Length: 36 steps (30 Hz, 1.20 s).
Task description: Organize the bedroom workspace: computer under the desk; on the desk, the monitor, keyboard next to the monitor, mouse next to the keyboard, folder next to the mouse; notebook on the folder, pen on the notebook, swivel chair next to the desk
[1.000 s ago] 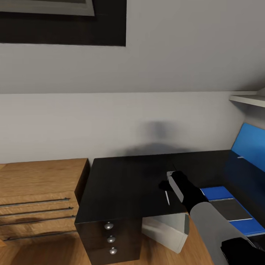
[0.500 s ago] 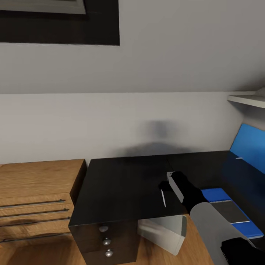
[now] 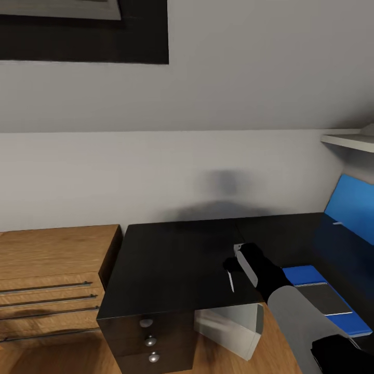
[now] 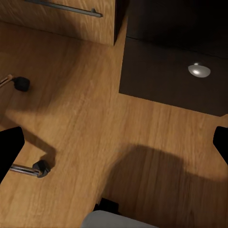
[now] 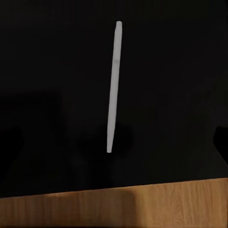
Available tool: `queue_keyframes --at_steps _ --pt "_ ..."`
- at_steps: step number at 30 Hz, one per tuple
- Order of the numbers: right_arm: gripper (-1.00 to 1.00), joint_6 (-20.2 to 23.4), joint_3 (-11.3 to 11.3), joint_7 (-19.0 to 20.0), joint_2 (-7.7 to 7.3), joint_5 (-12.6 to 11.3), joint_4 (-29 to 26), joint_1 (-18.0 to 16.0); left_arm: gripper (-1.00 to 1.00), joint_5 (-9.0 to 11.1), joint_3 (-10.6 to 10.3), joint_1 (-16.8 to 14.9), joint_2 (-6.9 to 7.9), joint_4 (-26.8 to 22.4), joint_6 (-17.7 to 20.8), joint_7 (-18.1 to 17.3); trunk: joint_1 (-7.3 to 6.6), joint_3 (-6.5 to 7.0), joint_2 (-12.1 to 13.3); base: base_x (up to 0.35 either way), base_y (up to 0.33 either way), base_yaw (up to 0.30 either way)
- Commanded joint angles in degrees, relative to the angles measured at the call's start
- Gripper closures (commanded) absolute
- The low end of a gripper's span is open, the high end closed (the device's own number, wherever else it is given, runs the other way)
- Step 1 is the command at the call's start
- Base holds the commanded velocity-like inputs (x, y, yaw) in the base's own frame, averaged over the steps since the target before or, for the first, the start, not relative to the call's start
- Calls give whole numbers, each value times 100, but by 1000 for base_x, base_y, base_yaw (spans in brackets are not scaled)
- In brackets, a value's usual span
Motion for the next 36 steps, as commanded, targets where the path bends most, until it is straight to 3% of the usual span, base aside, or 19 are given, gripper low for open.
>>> queue_keyframes --at_steps 1,9,21,27,36 --pt "-100 25 63 -31 -2 -58 4 -5 -100 54 -5 3 -1 -11 -2 -15 1 -6 -5 0 0 0" --pt "-100 183 380 115 0 -64 29 -5 -100 61 2 3 -1 -11 -7 -13 1 -6 -5 0 0 0" --pt "-100 364 469 161 0 -67 34 -5 -100 62 3 3 -1 -11 -11 -15 1 -6 -5 95 0 0" --pt "-100 411 514 162 196 -127 -161 -58 -100 79 19 12 -175 8 -28 18 1 -7 -5 0 0 0" --pt "-100 400 478 164 345 -119 -222 -60 -100 76 28 12 -37 227 -36 27 1 -7 -5 0 0 0"
